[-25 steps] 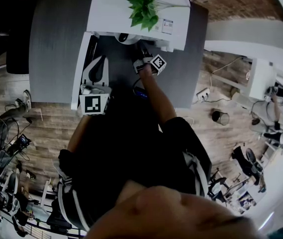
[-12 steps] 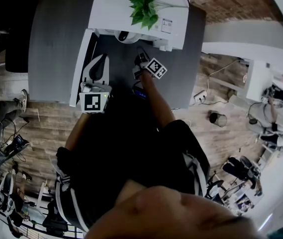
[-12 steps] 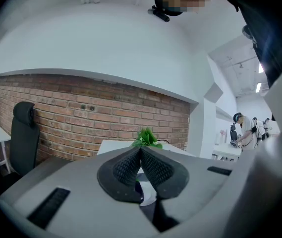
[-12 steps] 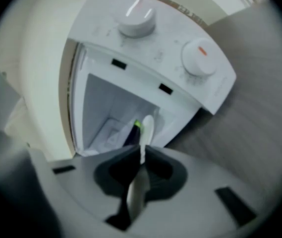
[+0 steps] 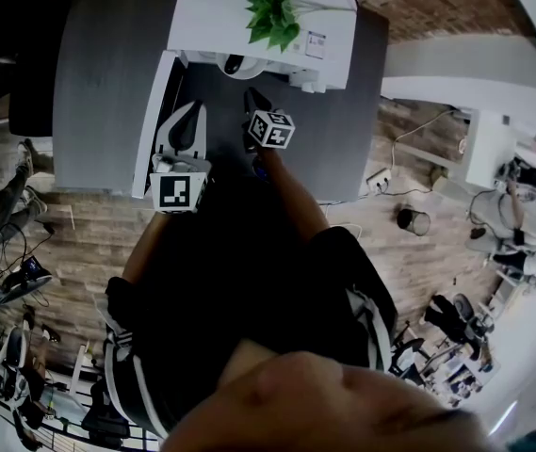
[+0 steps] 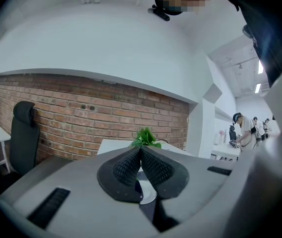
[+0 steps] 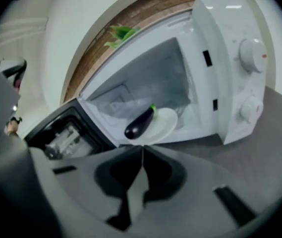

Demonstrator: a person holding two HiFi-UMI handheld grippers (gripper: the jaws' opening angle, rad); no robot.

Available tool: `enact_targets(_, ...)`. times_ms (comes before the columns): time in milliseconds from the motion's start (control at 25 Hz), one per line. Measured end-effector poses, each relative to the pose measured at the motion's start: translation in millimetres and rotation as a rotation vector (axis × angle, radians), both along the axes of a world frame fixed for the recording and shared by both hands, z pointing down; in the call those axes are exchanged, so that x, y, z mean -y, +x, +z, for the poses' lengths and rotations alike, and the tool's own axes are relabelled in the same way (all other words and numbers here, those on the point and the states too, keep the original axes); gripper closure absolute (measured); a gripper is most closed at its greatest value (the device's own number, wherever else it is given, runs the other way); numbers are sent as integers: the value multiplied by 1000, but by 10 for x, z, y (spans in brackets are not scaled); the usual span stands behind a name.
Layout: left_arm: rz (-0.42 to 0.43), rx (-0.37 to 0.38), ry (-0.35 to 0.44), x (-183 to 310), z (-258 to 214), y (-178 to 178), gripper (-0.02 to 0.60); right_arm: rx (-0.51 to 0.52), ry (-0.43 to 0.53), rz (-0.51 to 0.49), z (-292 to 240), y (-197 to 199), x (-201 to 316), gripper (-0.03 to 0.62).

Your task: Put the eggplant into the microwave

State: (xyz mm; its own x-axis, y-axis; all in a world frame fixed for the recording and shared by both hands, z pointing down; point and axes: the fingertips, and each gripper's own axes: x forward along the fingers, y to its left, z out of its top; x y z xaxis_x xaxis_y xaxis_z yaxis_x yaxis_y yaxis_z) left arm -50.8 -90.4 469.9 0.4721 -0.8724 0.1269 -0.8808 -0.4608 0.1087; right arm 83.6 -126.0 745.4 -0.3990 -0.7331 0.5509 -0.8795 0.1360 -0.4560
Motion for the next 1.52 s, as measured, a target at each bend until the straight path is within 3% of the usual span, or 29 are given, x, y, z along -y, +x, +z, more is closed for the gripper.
enact_targets(360,-9,-5,-11,34,30,-41,545,-123,-26,-10,100,-70,75,557)
enact_targets(1520,-18,-7,-58,237,206,-41,545,-107,-85,2,281,-119,404,557)
